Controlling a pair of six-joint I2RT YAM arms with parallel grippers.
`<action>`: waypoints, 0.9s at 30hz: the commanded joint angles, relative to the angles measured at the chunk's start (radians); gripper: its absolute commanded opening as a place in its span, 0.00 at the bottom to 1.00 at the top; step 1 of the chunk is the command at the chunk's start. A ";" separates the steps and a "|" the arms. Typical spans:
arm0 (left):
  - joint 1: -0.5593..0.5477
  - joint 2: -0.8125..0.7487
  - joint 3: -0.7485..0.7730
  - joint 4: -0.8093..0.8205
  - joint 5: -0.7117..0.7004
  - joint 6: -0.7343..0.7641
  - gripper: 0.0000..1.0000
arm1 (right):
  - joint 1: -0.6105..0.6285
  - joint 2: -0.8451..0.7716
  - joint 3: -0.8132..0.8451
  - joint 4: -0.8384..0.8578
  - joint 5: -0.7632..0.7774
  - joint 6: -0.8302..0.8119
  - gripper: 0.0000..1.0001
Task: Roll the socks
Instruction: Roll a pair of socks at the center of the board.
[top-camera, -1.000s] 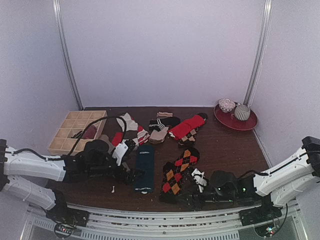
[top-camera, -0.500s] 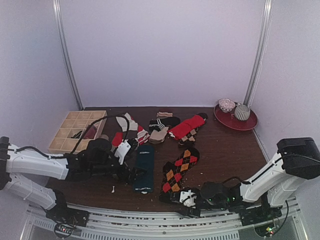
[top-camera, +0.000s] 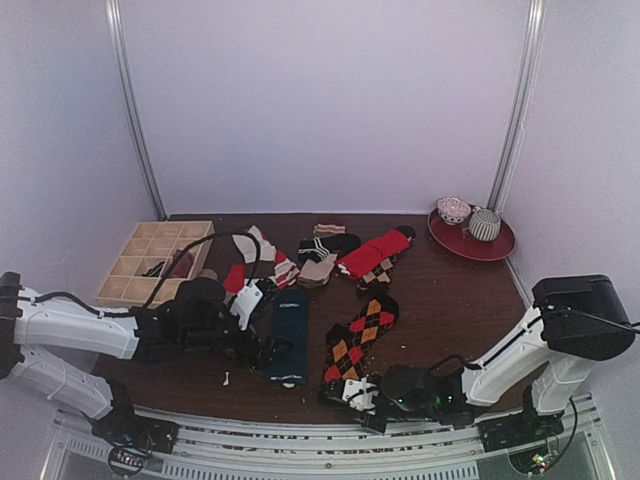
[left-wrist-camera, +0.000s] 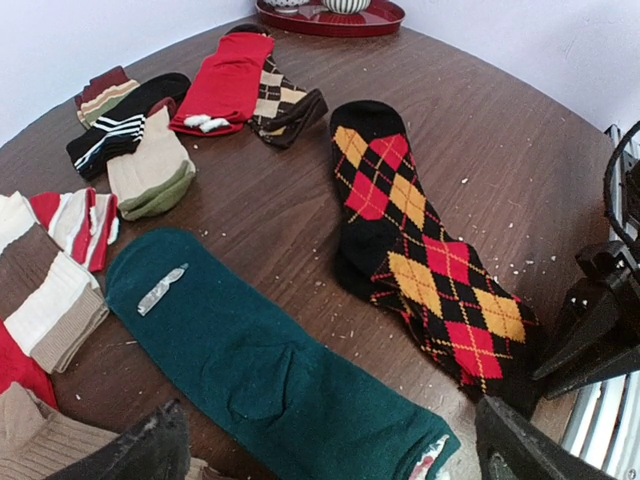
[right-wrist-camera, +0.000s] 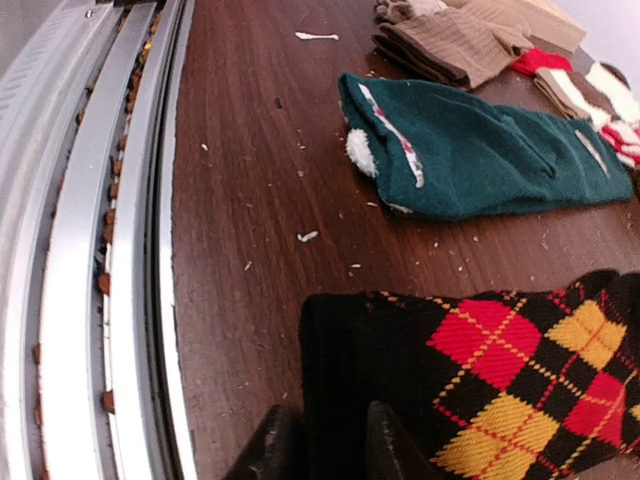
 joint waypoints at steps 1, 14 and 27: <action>-0.006 -0.015 -0.009 0.049 0.030 0.029 0.98 | -0.006 0.009 0.021 -0.144 0.037 0.149 0.09; -0.073 0.090 -0.102 0.428 0.324 0.188 0.97 | -0.276 -0.131 -0.014 -0.279 -0.426 0.634 0.00; -0.215 0.484 0.130 0.519 0.303 0.322 0.95 | -0.452 -0.097 -0.022 -0.251 -0.744 0.804 0.00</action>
